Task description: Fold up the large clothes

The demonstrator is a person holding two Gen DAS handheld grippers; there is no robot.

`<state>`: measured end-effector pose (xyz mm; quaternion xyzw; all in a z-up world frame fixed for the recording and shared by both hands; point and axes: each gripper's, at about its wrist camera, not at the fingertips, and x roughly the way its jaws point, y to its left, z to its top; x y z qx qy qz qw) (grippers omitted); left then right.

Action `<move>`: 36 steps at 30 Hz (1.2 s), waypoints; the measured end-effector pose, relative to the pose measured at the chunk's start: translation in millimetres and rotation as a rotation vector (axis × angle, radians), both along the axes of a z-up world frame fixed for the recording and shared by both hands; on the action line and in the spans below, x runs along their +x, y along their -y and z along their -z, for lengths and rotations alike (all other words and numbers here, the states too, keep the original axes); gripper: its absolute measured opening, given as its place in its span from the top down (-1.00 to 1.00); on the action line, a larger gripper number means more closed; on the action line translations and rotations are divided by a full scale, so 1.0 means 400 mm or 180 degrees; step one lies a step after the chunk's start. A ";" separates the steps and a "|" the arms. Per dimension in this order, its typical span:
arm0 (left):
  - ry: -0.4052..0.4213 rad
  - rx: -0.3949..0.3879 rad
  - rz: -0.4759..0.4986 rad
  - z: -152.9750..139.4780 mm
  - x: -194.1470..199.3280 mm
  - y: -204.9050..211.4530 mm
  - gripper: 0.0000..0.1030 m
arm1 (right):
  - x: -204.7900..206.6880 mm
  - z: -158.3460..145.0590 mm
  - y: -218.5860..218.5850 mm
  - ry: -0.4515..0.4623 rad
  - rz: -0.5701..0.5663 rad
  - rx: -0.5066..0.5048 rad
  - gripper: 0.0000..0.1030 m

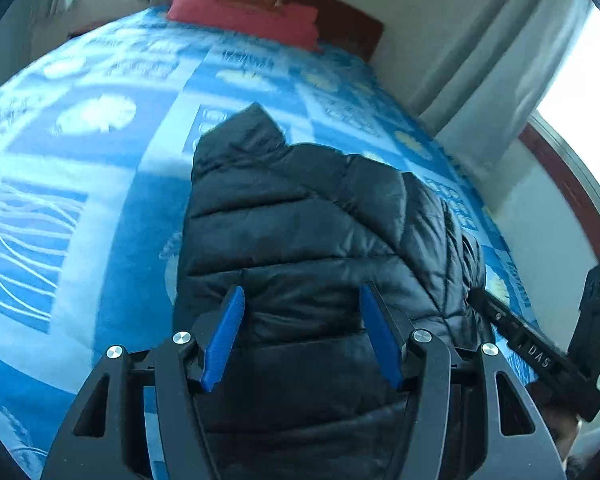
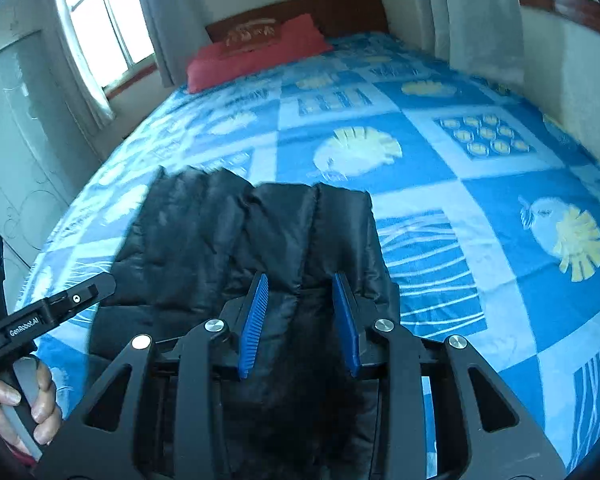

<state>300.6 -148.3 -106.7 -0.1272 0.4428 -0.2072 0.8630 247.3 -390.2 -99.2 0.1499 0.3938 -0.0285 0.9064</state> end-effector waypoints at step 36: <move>0.0212 0.0453 -0.0106 0.064 -0.005 0.066 -0.20 | 0.009 0.092 -0.015 0.0026 0.0112 -0.0141 0.35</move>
